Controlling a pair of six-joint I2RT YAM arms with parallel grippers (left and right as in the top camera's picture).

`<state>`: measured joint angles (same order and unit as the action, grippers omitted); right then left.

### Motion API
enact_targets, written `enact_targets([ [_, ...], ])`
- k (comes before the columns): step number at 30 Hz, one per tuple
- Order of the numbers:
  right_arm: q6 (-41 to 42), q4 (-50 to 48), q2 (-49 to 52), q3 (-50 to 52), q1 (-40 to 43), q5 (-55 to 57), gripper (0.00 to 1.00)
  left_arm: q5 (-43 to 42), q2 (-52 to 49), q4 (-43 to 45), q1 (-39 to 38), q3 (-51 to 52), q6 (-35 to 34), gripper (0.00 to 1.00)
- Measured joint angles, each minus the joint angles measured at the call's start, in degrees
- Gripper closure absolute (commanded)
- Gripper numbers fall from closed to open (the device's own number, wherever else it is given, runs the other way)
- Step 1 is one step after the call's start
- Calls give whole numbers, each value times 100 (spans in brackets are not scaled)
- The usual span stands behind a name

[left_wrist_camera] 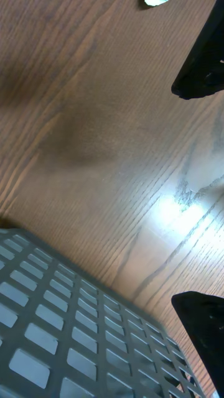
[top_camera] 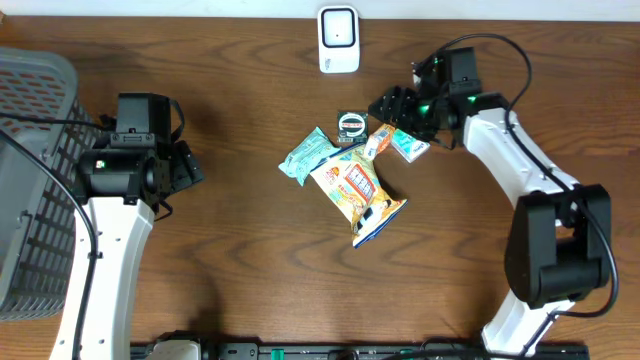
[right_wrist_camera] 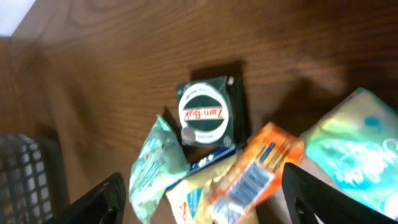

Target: Scan the item barcode

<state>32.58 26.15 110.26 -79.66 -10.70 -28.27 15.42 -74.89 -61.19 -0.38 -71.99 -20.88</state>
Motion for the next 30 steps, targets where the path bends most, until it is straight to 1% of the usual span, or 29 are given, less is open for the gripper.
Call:
enact_targets([
  [3,149,20,90,-2,-127,389,30,0,0,0,0,0,0,2],
  [4,177,74,146,-7,-195,535,34,0,0,0,0,0,0,3],
  [6,229,225,286,-11,-308,798,38,0,0,0,0,0,0,2],
  [7,245,341,385,-11,-358,951,41,-2,0,0,0,0,0,2],
  [9,275,619,551,-11,-407,1222,43,0,0,0,0,0,0,2],
  [11,291,1137,612,-9,-358,1665,44,-2,0,-2,0,0,0,2],
  [14,269,1615,595,-22,-155,2072,41,0,0,0,0,0,0,2],
  [16,101,1893,557,-31,90,2236,37,0,0,0,0,0,0,2],
  [18,-195,2085,472,-46,352,2319,30,0,0,0,0,0,0,2],
  [19,-361,2159,385,-50,518,2317,29,0,0,0,0,0,0,2],
  [22,-804,2227,192,-85,800,2168,29,0,0,0,0,0,0,2],
  [26,-1648,2017,87,-125,957,1259,25,-2,0,0,0,0,0,2],
  [27,-1740,1991,87,-125,955,1152,24,0,0,0,0,0,0,2],
  [30,-1996,1801,90,-125,916,1119,28,0,0,0,0,0,0,2],
])
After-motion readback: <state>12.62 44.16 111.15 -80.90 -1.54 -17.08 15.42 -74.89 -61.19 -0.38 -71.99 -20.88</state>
